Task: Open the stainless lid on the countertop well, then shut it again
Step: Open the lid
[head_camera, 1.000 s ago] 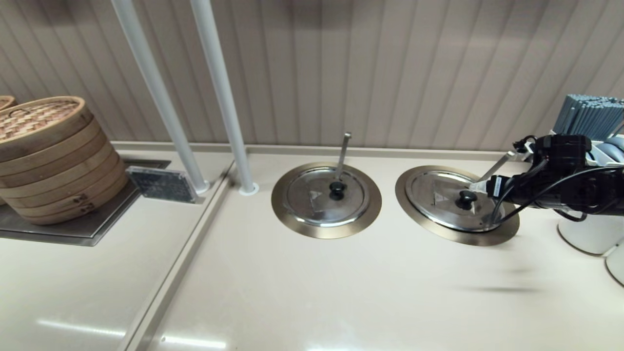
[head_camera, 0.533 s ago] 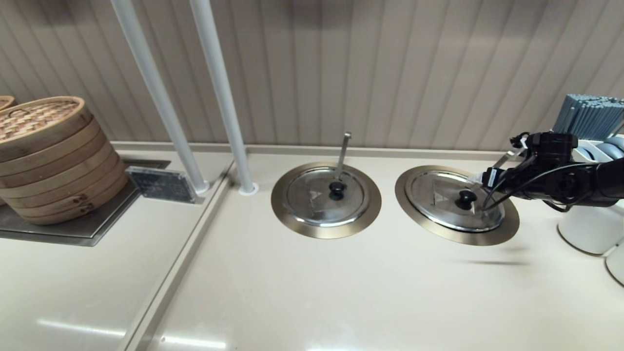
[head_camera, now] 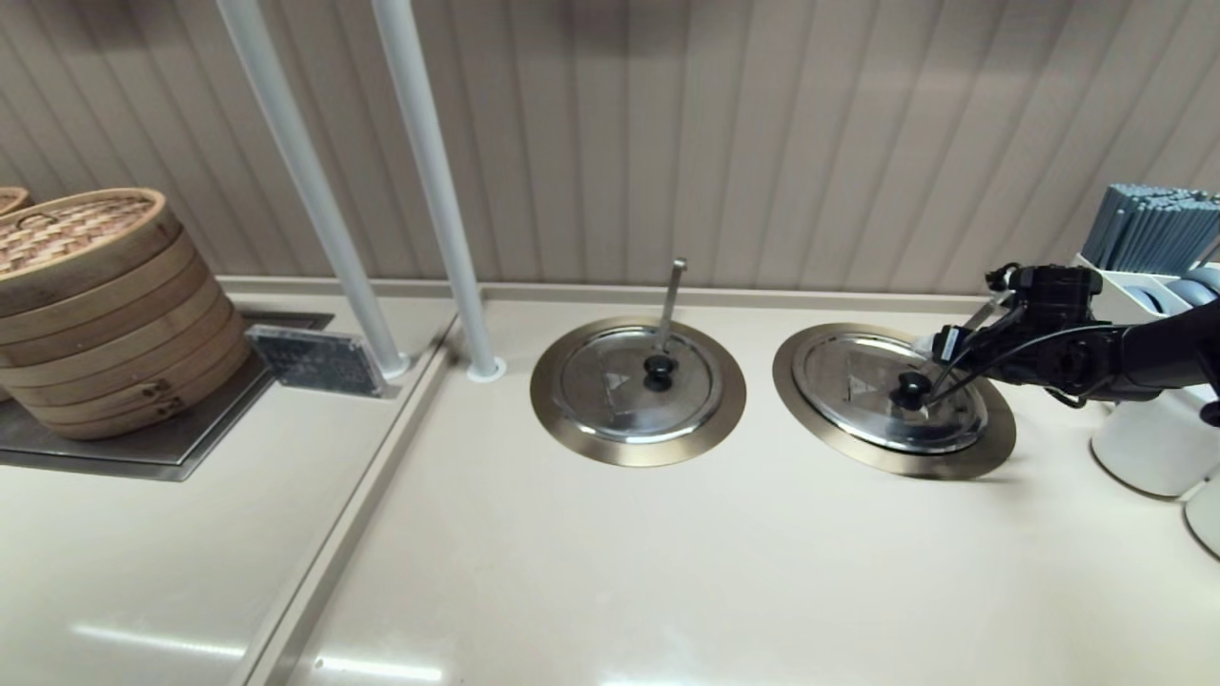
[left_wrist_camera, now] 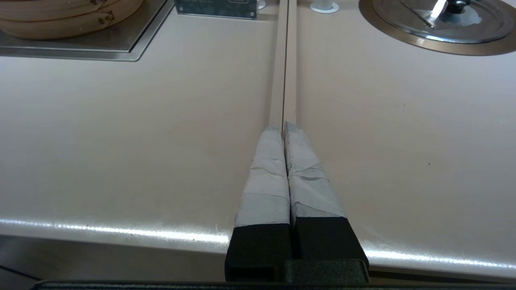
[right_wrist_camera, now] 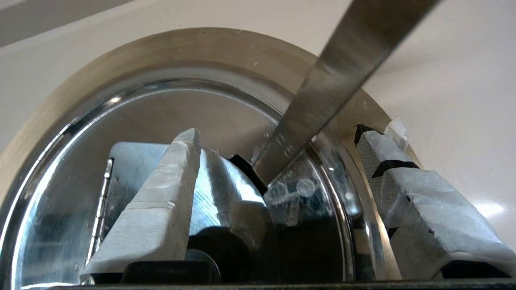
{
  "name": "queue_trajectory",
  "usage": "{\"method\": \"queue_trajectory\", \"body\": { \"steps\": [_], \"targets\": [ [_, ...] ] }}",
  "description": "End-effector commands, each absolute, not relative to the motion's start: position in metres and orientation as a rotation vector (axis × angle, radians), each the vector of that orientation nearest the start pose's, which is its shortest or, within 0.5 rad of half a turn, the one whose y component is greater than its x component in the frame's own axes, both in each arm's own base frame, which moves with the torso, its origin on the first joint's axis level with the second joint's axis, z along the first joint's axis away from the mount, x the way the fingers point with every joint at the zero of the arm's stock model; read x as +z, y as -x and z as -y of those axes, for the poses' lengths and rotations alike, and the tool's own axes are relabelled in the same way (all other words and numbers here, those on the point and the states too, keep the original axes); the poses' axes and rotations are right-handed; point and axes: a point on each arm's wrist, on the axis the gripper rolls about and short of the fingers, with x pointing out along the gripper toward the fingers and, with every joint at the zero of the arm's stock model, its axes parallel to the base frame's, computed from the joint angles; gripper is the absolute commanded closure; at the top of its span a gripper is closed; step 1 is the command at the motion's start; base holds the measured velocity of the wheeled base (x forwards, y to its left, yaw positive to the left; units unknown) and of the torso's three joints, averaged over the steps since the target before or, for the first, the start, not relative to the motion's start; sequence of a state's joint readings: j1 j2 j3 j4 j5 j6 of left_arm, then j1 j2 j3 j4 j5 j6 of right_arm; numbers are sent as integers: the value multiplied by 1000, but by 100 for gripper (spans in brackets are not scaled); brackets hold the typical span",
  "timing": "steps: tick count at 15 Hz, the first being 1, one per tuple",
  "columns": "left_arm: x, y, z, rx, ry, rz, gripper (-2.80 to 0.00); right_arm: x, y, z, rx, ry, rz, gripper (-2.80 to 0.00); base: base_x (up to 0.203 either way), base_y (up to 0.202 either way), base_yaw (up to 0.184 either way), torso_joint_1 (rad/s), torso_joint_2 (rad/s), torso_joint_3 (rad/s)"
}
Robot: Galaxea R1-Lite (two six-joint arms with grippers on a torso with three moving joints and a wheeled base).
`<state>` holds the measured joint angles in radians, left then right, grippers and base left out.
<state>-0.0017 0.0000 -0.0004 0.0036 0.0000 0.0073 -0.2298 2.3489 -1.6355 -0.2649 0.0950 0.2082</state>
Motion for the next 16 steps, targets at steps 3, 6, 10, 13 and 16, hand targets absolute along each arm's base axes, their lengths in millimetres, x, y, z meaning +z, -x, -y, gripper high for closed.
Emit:
{"method": "queue_trajectory", "body": {
  "steps": [3, 6, 10, 13, 16],
  "targets": [
    [75, 23, 0, -2, -7, -2, 0, 110, -488, 112, -178, -293, -386, -280, 0, 0, 0, 0, 0, 0],
    [75, 23, 0, -2, -8, -4, 0, 114, -491, 111, -174, -296, -367, -280, 0, 0, 0, 0, 0, 0],
    [75, 23, 0, -2, -8, -3, 0, 115, -484, 110, -179, -311, -382, -280, 0, 0, 0, 0, 0, 0],
    [76, 23, 0, -2, -8, -2, 0, 134, -454, 97, -173, -329, -411, -280, 0, 0, 0, 0, 0, 0],
    [75, 23, 0, -2, -8, -3, 0, 144, -416, 76, -139, -309, -396, -280, 0, 0, 0, 0, 0, 0]
  ]
}}
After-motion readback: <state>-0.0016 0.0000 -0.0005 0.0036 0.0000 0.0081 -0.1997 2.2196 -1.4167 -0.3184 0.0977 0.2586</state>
